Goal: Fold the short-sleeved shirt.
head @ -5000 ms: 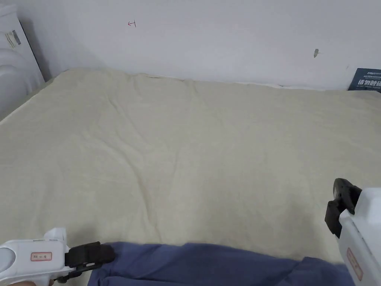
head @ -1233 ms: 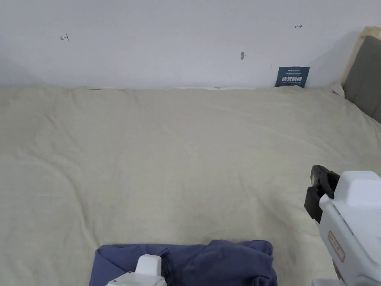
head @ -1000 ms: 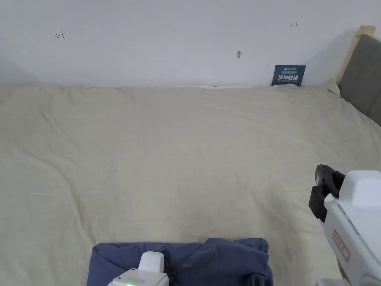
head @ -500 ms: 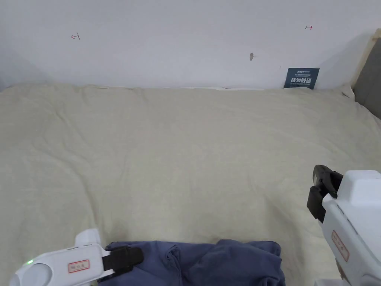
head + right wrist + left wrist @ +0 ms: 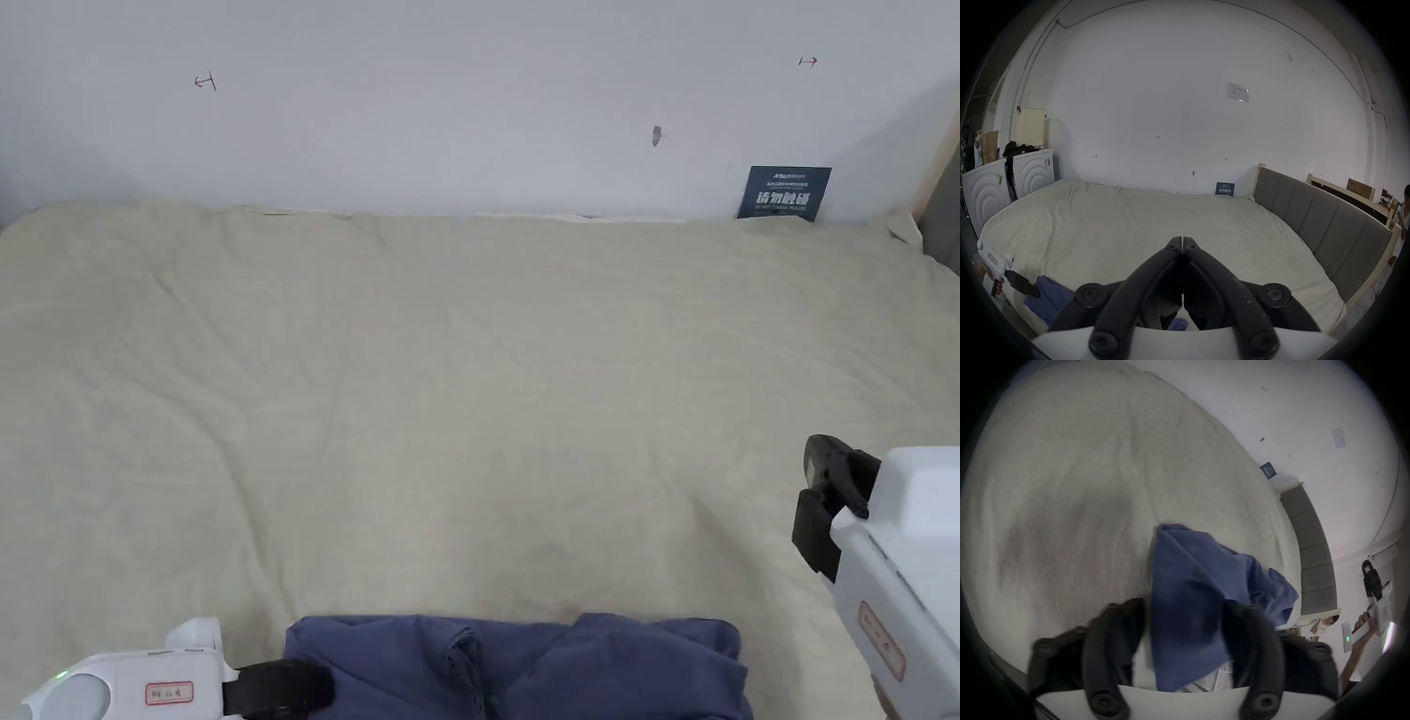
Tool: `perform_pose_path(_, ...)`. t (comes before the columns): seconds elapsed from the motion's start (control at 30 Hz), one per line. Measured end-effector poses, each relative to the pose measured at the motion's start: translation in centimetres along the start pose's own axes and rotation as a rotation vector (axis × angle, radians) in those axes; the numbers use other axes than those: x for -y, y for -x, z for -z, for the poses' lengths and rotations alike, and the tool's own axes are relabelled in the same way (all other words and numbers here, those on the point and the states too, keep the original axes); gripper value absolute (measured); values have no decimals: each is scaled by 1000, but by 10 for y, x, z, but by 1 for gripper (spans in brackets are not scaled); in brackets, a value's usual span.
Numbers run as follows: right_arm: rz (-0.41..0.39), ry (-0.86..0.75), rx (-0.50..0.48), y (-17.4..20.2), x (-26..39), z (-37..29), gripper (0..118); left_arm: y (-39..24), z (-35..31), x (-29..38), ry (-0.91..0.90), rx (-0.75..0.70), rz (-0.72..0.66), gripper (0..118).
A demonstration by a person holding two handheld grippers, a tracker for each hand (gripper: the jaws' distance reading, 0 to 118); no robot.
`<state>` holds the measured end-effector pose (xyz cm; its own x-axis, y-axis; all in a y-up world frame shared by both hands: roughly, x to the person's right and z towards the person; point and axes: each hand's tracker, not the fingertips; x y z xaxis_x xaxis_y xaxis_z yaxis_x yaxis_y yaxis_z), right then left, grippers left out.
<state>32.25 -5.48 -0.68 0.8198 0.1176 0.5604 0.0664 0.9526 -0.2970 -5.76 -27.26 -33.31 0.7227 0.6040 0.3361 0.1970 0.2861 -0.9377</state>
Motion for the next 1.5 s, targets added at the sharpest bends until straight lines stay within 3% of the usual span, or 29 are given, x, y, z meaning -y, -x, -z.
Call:
perform_pose_path(0.13, -5, 13, 6, -1, 2, 3, 2, -7, 4, 6, -24, -4, 36, 47)
perform_pose_path(0.2, -1, 18, 9, -1, 3, 5, 2, -10, 8, 8, -17, -22, 60, 25)
perform_pose_path(0.3, 5, 21, 9, -2, 4, 6, 2, -14, 12, 10, -15, -23, 67, 12)
perform_pose_path(0.47, -3, 12, 2, 0, 1, 5, 2, -37, -10, 16, -71, -80, 198, 9)
perform_pose_path(0.57, 6, -2, -5, 2, -4, 3, 2, -38, -33, 11, -83, -43, 189, 9)
perform_pose_path(0.8, 14, -30, -32, 5, -6, -4, 2, -9, -100, 2, -166, -249, 189, 9)
perform_pose_path(0.93, 21, -38, -43, 5, -6, -7, 2, -31, -116, 7, -180, -260, 168, 9)
perform_pose_path(1.07, 26, -44, -53, 2, -6, -11, 2, -91, -106, 13, -176, -222, 181, 9)
perform_pose_path(1.3, 35, -59, -31, -14, -5, -21, 2, -190, -52, 17, -75, -76, 325, 9)
perform_pose_path(1.5, 41, -58, 9, -33, -1, -28, 2, -251, 34, 42, 69, -161, 501, 9)
